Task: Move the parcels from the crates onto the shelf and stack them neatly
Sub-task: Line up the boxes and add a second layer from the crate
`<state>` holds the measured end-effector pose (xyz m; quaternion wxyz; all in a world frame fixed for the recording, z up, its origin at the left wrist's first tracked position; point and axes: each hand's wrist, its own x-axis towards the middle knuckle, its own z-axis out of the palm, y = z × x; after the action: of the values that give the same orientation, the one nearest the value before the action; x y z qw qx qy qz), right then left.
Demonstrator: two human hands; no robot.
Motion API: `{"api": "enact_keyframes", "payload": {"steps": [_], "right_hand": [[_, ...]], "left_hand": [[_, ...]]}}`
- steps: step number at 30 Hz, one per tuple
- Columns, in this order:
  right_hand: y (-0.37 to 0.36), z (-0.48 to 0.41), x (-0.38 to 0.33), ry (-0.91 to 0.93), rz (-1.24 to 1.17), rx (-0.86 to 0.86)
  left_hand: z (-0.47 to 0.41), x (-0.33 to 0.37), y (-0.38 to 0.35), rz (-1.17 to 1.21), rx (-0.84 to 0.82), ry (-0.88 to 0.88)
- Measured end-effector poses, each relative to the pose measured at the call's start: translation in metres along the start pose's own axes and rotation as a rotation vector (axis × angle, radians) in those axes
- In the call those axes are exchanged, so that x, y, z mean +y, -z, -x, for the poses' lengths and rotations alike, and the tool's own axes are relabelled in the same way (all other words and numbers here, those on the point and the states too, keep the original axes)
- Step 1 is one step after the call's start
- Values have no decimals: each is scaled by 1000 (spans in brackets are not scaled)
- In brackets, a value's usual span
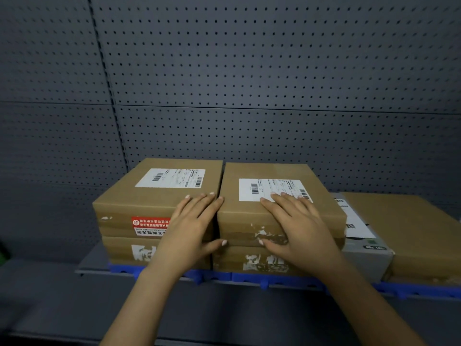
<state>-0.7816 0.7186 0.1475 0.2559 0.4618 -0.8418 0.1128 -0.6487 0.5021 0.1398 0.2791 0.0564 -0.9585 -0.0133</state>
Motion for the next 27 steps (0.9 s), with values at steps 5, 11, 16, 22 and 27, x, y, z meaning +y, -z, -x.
{"api": "enact_keyframes", "payload": {"steps": [5,11,16,22,27], "right_hand": [[-2,-3,-4,-8,-3,5],[-3,-4,-3,-12,-12,-2],[-3,-5,-3,-15,-18,-7],[-3,-5,-5,-16,-23,7],[-3,-5,-6,-14,-30,12]], "left_hand": [[2,-1,0,13,9,-17],[3,-3,-3,20,28,-8],[2,-2,-4,20,48,-4],[3,-1,-4,27,59,-1],[3,1,-5,58,84,4]]}}
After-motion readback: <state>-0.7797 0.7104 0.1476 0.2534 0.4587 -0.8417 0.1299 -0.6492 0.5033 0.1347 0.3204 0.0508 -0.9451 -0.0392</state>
